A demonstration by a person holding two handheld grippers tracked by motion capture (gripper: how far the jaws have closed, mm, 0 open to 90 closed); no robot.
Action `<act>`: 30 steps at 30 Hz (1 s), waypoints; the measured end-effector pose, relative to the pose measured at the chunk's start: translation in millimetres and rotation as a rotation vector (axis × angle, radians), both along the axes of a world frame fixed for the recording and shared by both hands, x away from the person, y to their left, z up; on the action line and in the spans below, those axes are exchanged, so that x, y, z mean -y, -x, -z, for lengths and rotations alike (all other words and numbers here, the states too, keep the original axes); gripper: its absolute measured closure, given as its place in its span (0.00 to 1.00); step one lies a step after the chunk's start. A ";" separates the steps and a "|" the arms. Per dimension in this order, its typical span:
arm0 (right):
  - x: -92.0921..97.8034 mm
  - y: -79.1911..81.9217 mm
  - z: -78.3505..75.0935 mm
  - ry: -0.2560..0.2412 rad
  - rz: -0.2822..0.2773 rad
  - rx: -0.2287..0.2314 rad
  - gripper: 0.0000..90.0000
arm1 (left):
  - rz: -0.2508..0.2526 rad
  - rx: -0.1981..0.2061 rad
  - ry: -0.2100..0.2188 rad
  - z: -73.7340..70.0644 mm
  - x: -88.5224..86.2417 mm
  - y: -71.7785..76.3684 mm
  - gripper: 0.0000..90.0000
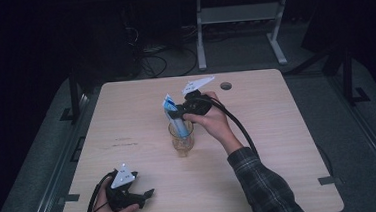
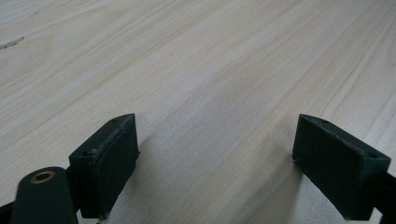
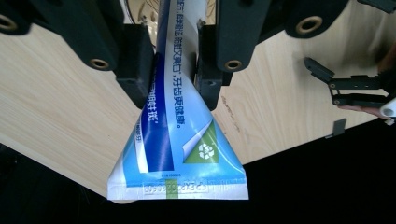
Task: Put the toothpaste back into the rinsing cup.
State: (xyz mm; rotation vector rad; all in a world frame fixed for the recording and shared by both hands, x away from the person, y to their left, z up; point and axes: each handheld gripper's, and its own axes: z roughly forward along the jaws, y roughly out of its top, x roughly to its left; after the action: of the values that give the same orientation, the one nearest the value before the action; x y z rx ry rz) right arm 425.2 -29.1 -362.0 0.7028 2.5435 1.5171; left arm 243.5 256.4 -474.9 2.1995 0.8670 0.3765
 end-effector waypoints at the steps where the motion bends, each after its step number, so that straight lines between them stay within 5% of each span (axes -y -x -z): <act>1: 0.2 0.0 0.3 -0.007 -0.001 -0.001 0.74 | 0.000 0.000 0.000 0.0 0.0 0.0 0.15; 11: 21.1 4.6 -1.7 -0.016 0.069 0.027 0.51 | -0.002 0.001 0.002 0.1 -0.1 0.3 0.15; 30: 90.3 30.0 15.8 0.079 0.217 0.057 0.39 | -0.008 0.000 0.002 0.0 -0.2 0.4 0.15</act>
State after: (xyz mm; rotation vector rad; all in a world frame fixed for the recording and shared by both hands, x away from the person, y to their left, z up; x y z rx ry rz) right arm 395.2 -119.4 -377.8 0.8790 2.3814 1.3406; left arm 243.1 256.6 -474.9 2.1949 0.8759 0.3796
